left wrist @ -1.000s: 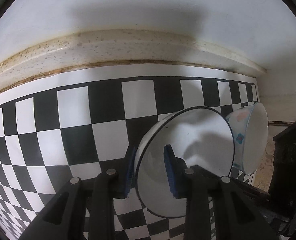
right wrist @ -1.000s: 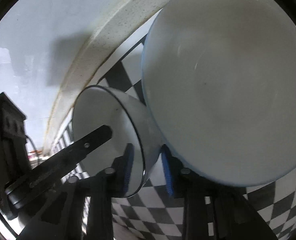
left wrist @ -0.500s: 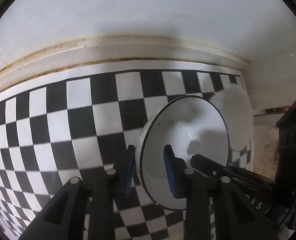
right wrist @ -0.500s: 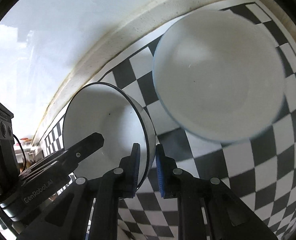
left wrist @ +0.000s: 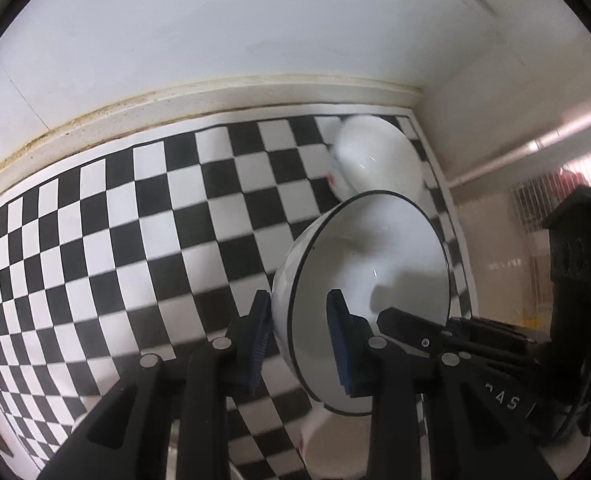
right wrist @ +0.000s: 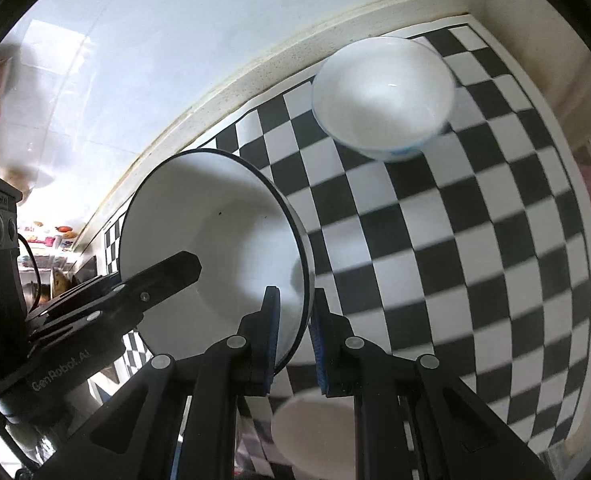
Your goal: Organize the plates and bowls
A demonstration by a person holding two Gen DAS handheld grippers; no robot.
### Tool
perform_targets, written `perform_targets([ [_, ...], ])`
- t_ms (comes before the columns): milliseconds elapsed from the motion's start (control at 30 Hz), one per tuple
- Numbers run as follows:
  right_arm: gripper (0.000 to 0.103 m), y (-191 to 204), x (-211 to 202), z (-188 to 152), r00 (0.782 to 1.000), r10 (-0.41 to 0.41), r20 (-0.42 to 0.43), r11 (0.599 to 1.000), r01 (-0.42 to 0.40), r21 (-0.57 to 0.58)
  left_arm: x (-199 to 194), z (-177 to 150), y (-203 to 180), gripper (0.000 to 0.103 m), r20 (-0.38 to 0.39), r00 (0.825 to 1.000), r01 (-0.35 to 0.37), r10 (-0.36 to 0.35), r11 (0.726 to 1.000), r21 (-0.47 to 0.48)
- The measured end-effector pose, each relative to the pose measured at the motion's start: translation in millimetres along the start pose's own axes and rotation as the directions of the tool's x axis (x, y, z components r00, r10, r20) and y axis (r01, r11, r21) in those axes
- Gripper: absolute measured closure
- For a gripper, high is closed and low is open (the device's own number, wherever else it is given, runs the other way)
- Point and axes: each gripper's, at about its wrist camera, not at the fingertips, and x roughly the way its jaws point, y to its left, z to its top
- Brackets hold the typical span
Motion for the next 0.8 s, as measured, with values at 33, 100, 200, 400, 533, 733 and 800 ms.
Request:
perform_targets([
  [33, 0.086, 0, -4, -6, 1.0, 0.0, 0.005, 1.0, 0.0, -0.003, -5, -7, -1, 0.077, 0.003, 1.0, 0.001, -0.001, 1.0, 0.005],
  [100, 0.086, -7, -17, -20, 1.0, -0.001, 0.018, 1.0, 0.001, 0.0, -3, -13, -15, 0.077, 0.001, 1.0, 0.003, -0.003, 1.0, 0.021],
  [200, 0.086, -17, -38, -43, 0.999, -0.005, 0.035, 1.0, 0.004, 0.001, -12, -31, -22, 0.077, -0.009, 1.0, 0.013, -0.013, 0.999, 0.03],
  [400, 0.086, -33, -64, -91, 1.0, -0.007, 0.029, 1.0, 0.007, 0.009, -12, -56, -44, 0.077, -0.044, 0.999, 0.029, -0.027, 0.998, 0.054],
  [533, 0.086, -45, -60, -119, 1.0, -0.015, -0.003, 1.0, 0.015, 0.02, -2, -79, -51, 0.077, -0.087, 0.996, 0.037, -0.032, 0.998, 0.056],
  [733, 0.086, -63, -33, -147, 0.997, -0.031, -0.068, 0.999, 0.034, 0.042, 24, -103, -49, 0.077, -0.165, 0.986, 0.023, -0.015, 0.998, 0.05],
  [800, 0.086, -67, -23, -152, 0.996, -0.036, -0.087, 0.998, 0.04, 0.042, 36, -109, -48, 0.077, -0.192, 0.981, 0.013, -0.004, 0.999, 0.048],
])
